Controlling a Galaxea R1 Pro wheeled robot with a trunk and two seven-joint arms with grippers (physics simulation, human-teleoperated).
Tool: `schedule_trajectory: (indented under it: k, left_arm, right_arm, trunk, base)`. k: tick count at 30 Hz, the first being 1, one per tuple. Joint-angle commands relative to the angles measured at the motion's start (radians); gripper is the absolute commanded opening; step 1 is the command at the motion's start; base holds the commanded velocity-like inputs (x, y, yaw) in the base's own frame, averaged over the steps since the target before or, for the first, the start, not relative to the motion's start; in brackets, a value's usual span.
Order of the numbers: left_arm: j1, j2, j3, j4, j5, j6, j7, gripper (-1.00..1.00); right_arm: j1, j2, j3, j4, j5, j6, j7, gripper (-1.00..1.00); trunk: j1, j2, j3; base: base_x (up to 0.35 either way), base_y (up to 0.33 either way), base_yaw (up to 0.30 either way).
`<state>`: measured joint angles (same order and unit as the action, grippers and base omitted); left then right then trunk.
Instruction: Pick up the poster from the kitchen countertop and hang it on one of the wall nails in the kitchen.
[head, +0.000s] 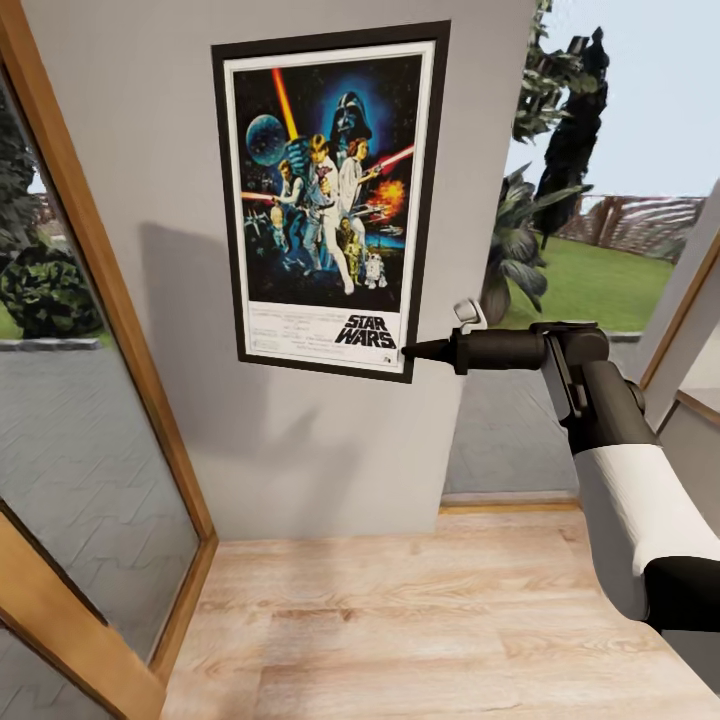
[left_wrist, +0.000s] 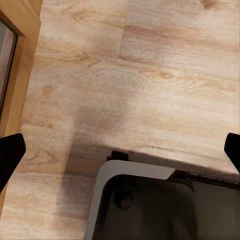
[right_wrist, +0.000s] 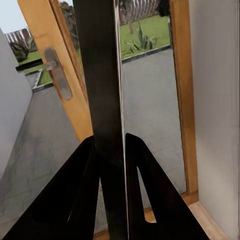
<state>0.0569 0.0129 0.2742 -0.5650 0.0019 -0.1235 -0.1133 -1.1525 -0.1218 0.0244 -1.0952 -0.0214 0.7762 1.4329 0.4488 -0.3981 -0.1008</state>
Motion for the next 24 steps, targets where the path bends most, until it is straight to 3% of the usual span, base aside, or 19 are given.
schedule_trajectory:
  k: [1, 16, 24]
  left_arm:
    - [0.000, -0.001, 0.005, -0.001, 0.000, -0.001, -0.008, 1.00]
    - [0.000, -0.001, 0.005, -0.001, 0.000, -0.001, -0.008, 1.00]
    - [0.000, -0.001, 0.005, -0.001, 0.000, -0.001, -0.008, 1.00]
  right_arm:
    - [-0.001, -0.001, 0.002, 0.000, -0.003, 0.014, 0.003, -1.00]
    - [-0.001, 0.000, 0.002, -0.022, -0.003, 0.014, 0.004, -1.00]
    - [-0.001, 0.006, 0.005, -0.023, -0.003, 0.014, 0.004, -1.00]
  trunk:
    - [0.001, -0.002, -0.002]
    - [0.001, -0.002, -0.002]
    - [0.001, -0.002, -0.002]
  base:
    - [0.326, 0.000, 0.000]
    - [0.331, 0.000, 0.000]
    - [0.110, 0.000, 0.000]
